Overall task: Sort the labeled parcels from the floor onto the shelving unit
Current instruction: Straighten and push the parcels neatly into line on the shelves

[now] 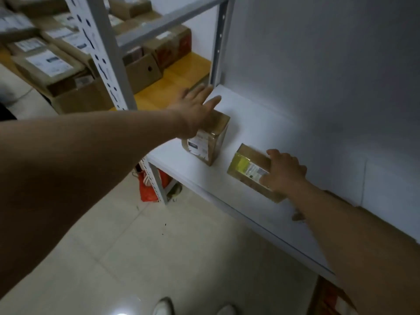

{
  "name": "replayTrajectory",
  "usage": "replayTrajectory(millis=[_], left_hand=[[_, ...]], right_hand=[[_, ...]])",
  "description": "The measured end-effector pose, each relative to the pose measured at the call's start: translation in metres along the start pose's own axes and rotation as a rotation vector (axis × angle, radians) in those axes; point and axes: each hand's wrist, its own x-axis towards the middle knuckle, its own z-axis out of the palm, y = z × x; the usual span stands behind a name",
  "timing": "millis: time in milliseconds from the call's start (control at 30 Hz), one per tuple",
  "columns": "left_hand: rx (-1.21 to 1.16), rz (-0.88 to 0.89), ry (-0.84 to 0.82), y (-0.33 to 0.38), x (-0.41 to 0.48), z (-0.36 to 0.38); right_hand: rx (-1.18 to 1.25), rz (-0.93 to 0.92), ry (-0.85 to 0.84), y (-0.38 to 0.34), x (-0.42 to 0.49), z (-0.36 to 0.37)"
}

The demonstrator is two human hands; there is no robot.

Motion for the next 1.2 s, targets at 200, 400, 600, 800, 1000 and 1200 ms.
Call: replayTrajectory(millis=[200,400,600,800,1000,1200], left_hand=[[0.027,0.089,-0.073,-0.004,0.037,0.030],[-0.021,0.028,-0.037,-0.020,0.051,0.033],[-0.066,-0.005,-0.043,-0.032,0.050,0.038],[-0.113,-0.004,-0.003,-0.028,0.044,0.047],[-0.154,-0.015,0.004,-0.024,0.042,0.042],[-0.120,-0.030,-0.012,-0.018,0.034,0.040]], right_hand=[[0.039,-0.053,0.085,0.000,0.028,0.028],[0.097,-0.172,0.045,-0.031,0.050,0.023],[0.078,-0.207,0.085,-0.064,0.055,0.026],[0.081,-0.194,0.075,-0.065,0.053,0.025],[0.076,-0.176,0.096,-0.067,0.054,0.020],[0.067,-0.192,0.120,-0.069,0.051,0.022]])
